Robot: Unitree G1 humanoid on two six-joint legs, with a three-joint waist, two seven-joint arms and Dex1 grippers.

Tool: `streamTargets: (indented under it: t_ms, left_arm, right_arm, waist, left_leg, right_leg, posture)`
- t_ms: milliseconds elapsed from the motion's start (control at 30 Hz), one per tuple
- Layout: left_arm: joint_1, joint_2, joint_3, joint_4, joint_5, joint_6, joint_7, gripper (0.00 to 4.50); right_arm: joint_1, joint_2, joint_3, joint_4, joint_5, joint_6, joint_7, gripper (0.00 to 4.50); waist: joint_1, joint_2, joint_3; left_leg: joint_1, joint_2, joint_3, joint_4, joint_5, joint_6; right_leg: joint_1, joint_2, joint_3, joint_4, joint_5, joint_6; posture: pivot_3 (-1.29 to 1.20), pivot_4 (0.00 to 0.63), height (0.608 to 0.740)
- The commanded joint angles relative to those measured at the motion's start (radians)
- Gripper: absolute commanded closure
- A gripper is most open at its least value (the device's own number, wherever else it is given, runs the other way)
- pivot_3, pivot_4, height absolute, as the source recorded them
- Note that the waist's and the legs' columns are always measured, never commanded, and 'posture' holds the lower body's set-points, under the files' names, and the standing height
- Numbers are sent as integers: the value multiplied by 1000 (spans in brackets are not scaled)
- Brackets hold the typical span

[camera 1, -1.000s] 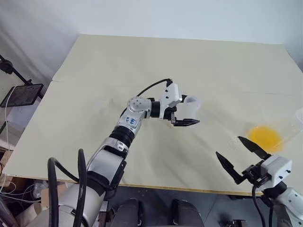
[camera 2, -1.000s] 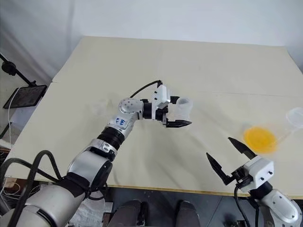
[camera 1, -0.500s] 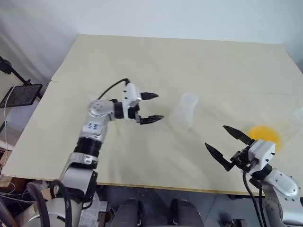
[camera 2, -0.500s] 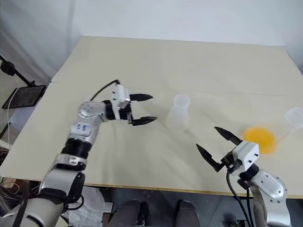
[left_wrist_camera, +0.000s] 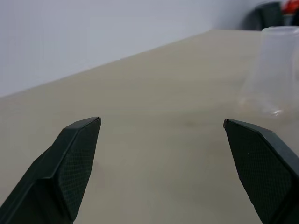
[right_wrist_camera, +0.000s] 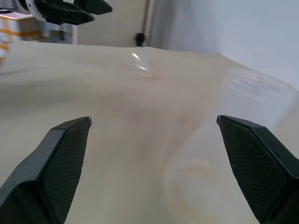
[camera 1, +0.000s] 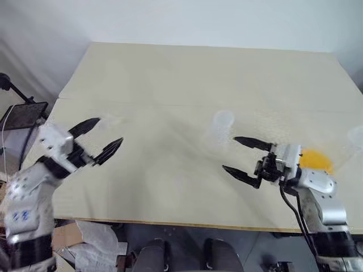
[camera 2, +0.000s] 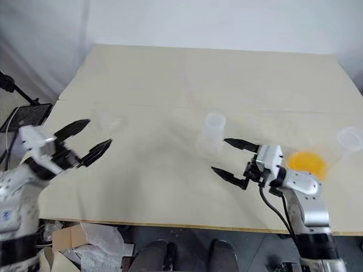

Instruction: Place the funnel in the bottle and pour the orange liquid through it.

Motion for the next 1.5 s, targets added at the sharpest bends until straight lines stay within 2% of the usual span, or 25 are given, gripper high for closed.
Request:
streamTargets:
  t_ms: [33,200,367,600,800,967,1100,1200,1500]
  left_arm:
    - [171,-78,103,-83,-40,-29,64,22]
    - [379,-218,143,-117,-52,-92,122,22]
    - [394,-251,106,-130,-50,-108,176,22]
    - [130,-180,-30,16,-9,-40,225,22]
    - [-175,-109,-112,327,118,-68,314,22]
    - [-371,-69,-161,542,153,-129,272,22]
    - [-439,-50,-196,619,152,-146,206,22]
    - [-475,-39,-199,667,162,-149,214,604]
    - [-510,-45,-219,718,160,-148,197,3362]
  right_arm:
    - [-31,-11,16,3,27,10,59,0]
    - [-42,-3,32,-8,34,28,83,0]
    - [-30,-3,29,-8,30,29,88,0]
    - [-24,-2,21,-15,18,21,69,0]
    - [-5,2,11,-41,10,19,34,0]
    - [22,18,17,-65,0,11,-4,0]
    - [36,29,17,-76,-7,3,-26,0]
    - [35,37,19,-77,-11,-4,-42,0]
    - [50,48,19,-87,-24,-21,-67,0]
  waist:
    - [-2,0,0]
    - [11,-1,0]
    - [23,-1,0]
    - [21,0,0]
    - [21,0,0]
    - [21,-1,-1]
    - [20,-1,-1]
    - [17,-1,0]
    - [19,-1,0]
  left_leg:
    - [0,-1,0,0,0,0]
    - [0,-1,0,0,0,0]
    - [0,-1,0,0,-1,0]
    - [0,-2,1,0,-1,0]
    - [0,-2,3,0,0,0]
    - [0,-1,3,0,0,-1]
    - [0,-2,3,-1,0,-1]
    - [0,-2,3,0,0,-1]
    - [0,-1,4,0,0,-2]
  right_leg:
    - [0,-1,0,0,0,0]
    - [1,-1,-1,-2,0,0]
    - [2,-1,-1,-4,0,0]
    - [1,-1,-1,-2,0,0]
    - [-1,0,-1,1,0,0]
    - [-2,2,-1,1,0,0]
    - [-2,2,-1,1,0,0]
    - [-3,2,-1,1,0,0]
    - [-3,4,0,1,0,0]
  posture:
    - [0,150,740]
    - [0,150,740]
    - [0,150,740]
    - [0,150,740]
    - [0,150,740]
    - [0,150,740]
    - [0,150,740]
    - [0,150,740]
    - [0,150,740]
